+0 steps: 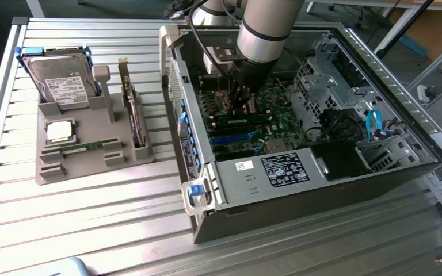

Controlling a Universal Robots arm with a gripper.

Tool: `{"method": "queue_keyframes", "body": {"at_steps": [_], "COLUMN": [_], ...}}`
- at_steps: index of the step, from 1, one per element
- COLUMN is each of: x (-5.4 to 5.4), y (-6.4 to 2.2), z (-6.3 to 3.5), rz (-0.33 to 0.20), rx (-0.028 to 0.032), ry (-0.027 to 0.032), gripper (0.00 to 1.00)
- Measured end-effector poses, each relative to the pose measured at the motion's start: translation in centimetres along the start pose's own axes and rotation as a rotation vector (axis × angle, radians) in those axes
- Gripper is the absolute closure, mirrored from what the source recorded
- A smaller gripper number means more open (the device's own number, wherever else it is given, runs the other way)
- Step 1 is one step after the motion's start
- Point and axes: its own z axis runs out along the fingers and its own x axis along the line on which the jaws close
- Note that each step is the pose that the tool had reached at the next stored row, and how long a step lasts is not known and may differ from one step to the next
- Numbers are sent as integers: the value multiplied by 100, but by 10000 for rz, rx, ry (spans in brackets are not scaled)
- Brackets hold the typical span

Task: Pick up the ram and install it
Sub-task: 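Press down the ram until it locks into place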

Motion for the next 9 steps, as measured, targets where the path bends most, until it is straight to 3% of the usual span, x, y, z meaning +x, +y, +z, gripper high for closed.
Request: {"method": "queue_keyframes", "body": {"at_steps": [9], "x": [4], "y": [0], "z": [11], "rz": [0], "rx": [0], "ry": [0], "gripper": [90]}}
